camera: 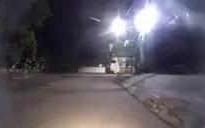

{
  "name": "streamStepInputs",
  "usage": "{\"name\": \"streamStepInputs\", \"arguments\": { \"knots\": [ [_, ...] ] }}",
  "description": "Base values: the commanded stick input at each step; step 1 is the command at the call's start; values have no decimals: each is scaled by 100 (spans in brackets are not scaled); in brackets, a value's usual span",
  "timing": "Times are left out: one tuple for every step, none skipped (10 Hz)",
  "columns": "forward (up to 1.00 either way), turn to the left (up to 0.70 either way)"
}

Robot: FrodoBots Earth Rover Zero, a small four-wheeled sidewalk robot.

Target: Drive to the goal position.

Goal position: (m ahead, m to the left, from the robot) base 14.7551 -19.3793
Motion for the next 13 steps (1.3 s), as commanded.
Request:
{"name": "streamStepInputs", "arguments": {
  "knots": [
    [70, -35],
    [70, -35],
    [70, -35],
    [70, -35],
    [70, -17],
    [70, 0],
    [70, 0],
    [70, 0],
    [70, 0],
    [70, 0],
    [70, 0],
    [70, 0],
    [70, 0]
  ]
}}
